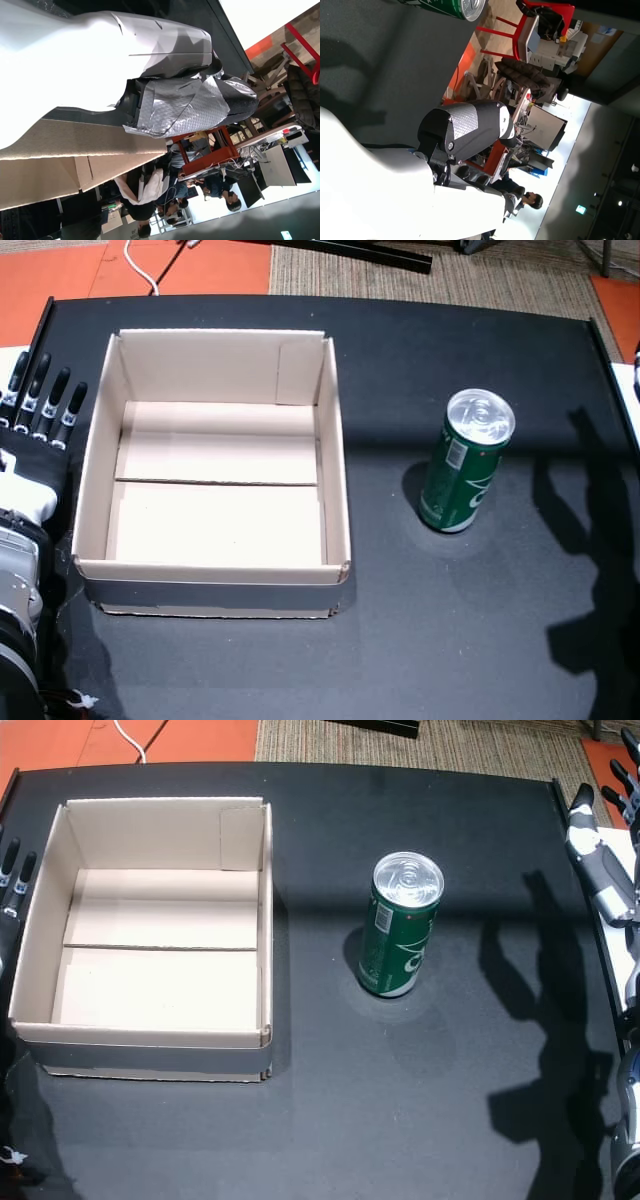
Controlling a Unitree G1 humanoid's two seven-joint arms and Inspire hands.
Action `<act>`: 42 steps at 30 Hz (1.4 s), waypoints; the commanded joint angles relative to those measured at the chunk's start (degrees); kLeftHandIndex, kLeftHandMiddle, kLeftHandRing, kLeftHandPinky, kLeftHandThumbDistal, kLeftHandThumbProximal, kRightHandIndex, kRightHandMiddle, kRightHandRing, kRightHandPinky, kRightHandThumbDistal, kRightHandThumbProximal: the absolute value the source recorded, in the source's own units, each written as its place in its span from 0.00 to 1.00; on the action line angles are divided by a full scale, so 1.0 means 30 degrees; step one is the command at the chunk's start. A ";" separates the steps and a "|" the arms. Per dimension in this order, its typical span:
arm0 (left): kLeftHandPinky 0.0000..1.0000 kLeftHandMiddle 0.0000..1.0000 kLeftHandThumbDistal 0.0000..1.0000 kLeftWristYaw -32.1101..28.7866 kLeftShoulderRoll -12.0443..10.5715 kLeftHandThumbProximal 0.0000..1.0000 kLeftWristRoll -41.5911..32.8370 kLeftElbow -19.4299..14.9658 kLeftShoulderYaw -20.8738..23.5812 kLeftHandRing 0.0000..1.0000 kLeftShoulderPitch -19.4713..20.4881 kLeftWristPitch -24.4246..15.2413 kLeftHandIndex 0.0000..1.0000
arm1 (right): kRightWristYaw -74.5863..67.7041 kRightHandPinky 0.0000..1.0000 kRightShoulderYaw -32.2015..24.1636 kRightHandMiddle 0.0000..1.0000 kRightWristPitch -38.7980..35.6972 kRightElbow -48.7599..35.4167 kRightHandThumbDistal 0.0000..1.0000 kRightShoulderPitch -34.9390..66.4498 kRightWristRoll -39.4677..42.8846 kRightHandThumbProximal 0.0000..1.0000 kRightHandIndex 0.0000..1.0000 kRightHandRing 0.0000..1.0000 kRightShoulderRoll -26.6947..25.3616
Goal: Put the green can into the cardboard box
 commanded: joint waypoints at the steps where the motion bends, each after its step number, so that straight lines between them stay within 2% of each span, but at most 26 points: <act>1: 0.71 0.47 0.00 -0.0173 0.0219 0.98 0.0209 0.0274 -0.0014 0.60 0.0072 0.0002 0.43 | -0.0190 1.00 -0.0028 0.95 -0.0007 0.0022 0.40 -0.0015 -0.0082 0.24 0.86 1.00 0.0048; 3: 0.72 0.50 0.00 -0.0095 0.0216 0.99 0.0213 0.0279 -0.0015 0.64 0.0060 0.0022 0.46 | -0.0344 1.00 -0.0006 0.95 0.0058 0.0055 0.43 -0.0056 -0.0185 0.25 0.85 1.00 0.0016; 5: 0.70 0.49 0.00 -0.0004 0.0210 0.99 0.0213 0.0281 -0.0011 0.64 0.0041 0.0016 0.45 | -0.0391 1.00 0.0005 0.95 0.0086 0.0055 0.43 -0.0072 -0.0221 0.25 0.85 1.00 0.0013; 7: 0.71 0.49 0.00 -0.0009 0.0206 0.98 0.0220 0.0277 -0.0019 0.63 0.0036 -0.0006 0.45 | -0.0264 1.00 -0.0014 0.95 0.0099 0.0050 0.39 -0.0079 -0.0125 0.21 0.85 1.00 0.0040; 9: 0.73 0.49 0.00 -0.0087 0.0194 0.99 0.0211 0.0273 -0.0013 0.63 0.0043 -0.0042 0.46 | -0.0193 1.00 -0.0019 0.95 0.0105 0.0059 0.41 -0.0090 -0.0086 0.22 0.85 1.00 0.0047; 11: 0.73 0.49 0.00 -0.0071 0.0198 0.99 0.0230 0.0275 -0.0029 0.63 0.0037 -0.0044 0.46 | -0.0147 1.00 -0.0025 0.95 0.0092 0.0070 0.44 -0.0099 -0.0064 0.25 0.85 1.00 0.0070; 14: 0.73 0.49 0.00 0.0005 0.0218 0.99 0.0251 0.0282 -0.0045 0.64 0.0024 -0.0003 0.45 | -0.0055 1.00 0.0108 0.95 0.0092 0.0080 0.52 -0.0127 -0.0196 0.38 0.85 1.00 0.0116; 16: 0.72 0.48 0.00 -0.0016 0.0194 0.99 0.0290 0.0279 -0.0081 0.63 0.0027 -0.0079 0.45 | 0.0095 1.00 0.0294 0.95 0.0105 0.0115 0.56 -0.0186 -0.0352 0.40 0.85 1.00 0.0155; 19: 0.71 0.48 0.00 -0.0047 0.0182 0.99 0.0183 0.0282 0.0008 0.62 0.0016 -0.0028 0.45 | 0.0292 1.00 0.0589 0.95 0.0245 0.0181 0.56 -0.0310 -0.0487 0.35 0.85 1.00 0.0451; 21: 0.71 0.47 0.00 0.0043 0.0181 0.99 0.0113 0.0288 0.0077 0.61 -0.0008 0.0037 0.45 | 0.0749 1.00 0.0785 0.96 0.0363 0.0215 0.52 -0.0388 -0.0415 0.35 0.86 1.00 0.0620; 23: 0.71 0.47 0.00 0.0123 0.0180 0.99 0.0197 0.0286 0.0009 0.61 -0.0026 0.0014 0.44 | 0.2141 1.00 0.1150 0.98 0.0616 0.0111 0.60 -0.0454 -0.0279 0.44 0.90 1.00 0.0751; 24: 0.73 0.48 0.00 0.0015 0.0202 1.00 0.0230 0.0287 -0.0024 0.62 -0.0007 0.0041 0.45 | 0.2939 1.00 0.1383 0.98 0.0714 -0.0008 0.67 -0.0459 -0.0272 0.46 0.90 1.00 0.0787; 26: 0.72 0.48 0.00 -0.0068 0.0216 1.00 0.0215 0.0287 -0.0014 0.61 0.0010 0.0056 0.45 | 0.4746 1.00 0.1873 0.99 0.0783 -0.0292 0.76 -0.0455 -0.0194 0.44 0.91 1.00 0.0799; 28: 0.71 0.48 0.00 -0.0076 0.0212 0.99 0.0194 0.0287 0.0004 0.61 0.0012 0.0048 0.46 | 0.5996 1.00 0.2066 0.99 0.0777 -0.0447 0.77 -0.0460 -0.0014 0.41 0.93 1.00 0.0835; 30: 0.72 0.48 0.00 -0.0115 0.0206 0.99 0.0160 0.0285 0.0031 0.62 0.0010 0.0067 0.46 | 0.6741 1.00 0.2289 0.99 0.0755 -0.0571 0.77 -0.0451 -0.0051 0.44 0.93 1.00 0.0838; 33: 0.70 0.47 0.00 -0.0102 0.0186 0.99 0.0167 0.0283 0.0027 0.60 0.0008 0.0029 0.45 | 0.7620 1.00 0.2485 0.99 0.1110 -0.0659 0.94 -0.0550 -0.0045 0.49 0.95 1.00 0.0891; 34: 0.71 0.47 0.00 -0.0070 0.0181 0.98 0.0152 0.0283 0.0041 0.60 0.0001 0.0035 0.46 | 0.7841 1.00 0.2521 0.99 0.1255 -0.0671 0.97 -0.0594 -0.0040 0.49 0.95 1.00 0.0931; 36: 0.71 0.47 0.00 -0.0023 0.0184 0.98 0.0169 0.0285 0.0029 0.60 -0.0006 0.0041 0.45 | 0.8093 1.00 0.2549 1.00 0.1524 -0.0697 1.00 -0.0640 -0.0047 0.50 0.96 1.00 0.1008; 42: 0.72 0.47 0.01 0.0012 0.0194 0.98 0.0271 0.0285 -0.0082 0.60 0.0003 -0.0022 0.45 | 0.8252 1.00 0.2682 1.00 0.2067 -0.0603 0.96 -0.0742 -0.0189 0.52 0.97 1.00 0.1139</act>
